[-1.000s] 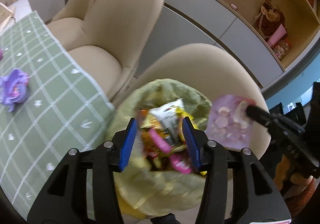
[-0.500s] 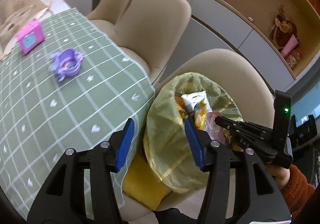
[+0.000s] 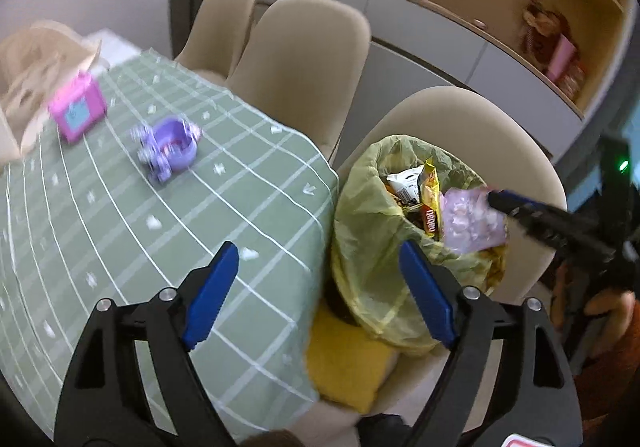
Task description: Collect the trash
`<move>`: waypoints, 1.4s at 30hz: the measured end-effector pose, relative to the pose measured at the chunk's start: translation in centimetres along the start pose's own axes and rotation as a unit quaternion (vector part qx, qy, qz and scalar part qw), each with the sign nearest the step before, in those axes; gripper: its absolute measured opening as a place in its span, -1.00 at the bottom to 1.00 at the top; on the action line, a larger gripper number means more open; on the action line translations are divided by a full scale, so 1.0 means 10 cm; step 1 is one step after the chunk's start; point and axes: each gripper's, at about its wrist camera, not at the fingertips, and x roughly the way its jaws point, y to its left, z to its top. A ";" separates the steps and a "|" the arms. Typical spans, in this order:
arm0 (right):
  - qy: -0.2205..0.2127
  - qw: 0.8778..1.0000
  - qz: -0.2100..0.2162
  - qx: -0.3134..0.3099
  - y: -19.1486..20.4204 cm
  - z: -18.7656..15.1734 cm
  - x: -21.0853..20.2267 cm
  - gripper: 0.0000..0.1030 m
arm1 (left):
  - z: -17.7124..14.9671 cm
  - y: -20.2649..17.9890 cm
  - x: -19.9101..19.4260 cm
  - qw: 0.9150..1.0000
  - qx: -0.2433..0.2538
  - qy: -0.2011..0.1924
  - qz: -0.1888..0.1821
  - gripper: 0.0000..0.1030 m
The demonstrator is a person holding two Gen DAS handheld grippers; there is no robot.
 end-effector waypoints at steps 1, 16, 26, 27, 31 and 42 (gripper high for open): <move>-0.014 1.000 -0.009 0.011 0.10 -0.03 -0.12 -0.42 | 0.01 0.04 -0.06 1.000 0.015 -0.006 -0.002 0.52; -0.067 0.993 -0.101 0.016 1.45 -0.76 -1.10 0.05 | -0.36 0.56 -0.79 0.995 0.087 -0.021 -0.038 0.52; -0.076 0.986 -0.145 0.034 1.77 -1.27 -1.41 0.05 | -0.57 0.53 -1.23 0.990 0.118 -0.071 -0.027 0.52; -0.077 0.985 -0.149 0.035 1.80 -1.30 -1.43 0.05 | -0.58 0.52 -1.26 0.989 0.123 -0.073 -0.023 0.52; -0.083 0.984 -0.148 0.053 1.84 -1.35 -1.50 0.05 | -0.62 0.55 -1.36 0.989 0.129 -0.074 -0.011 0.52; -0.094 0.981 -0.163 0.056 1.93 -1.40 -1.63 0.05 | -0.69 0.57 -1.44 0.988 0.132 -0.075 -0.030 0.52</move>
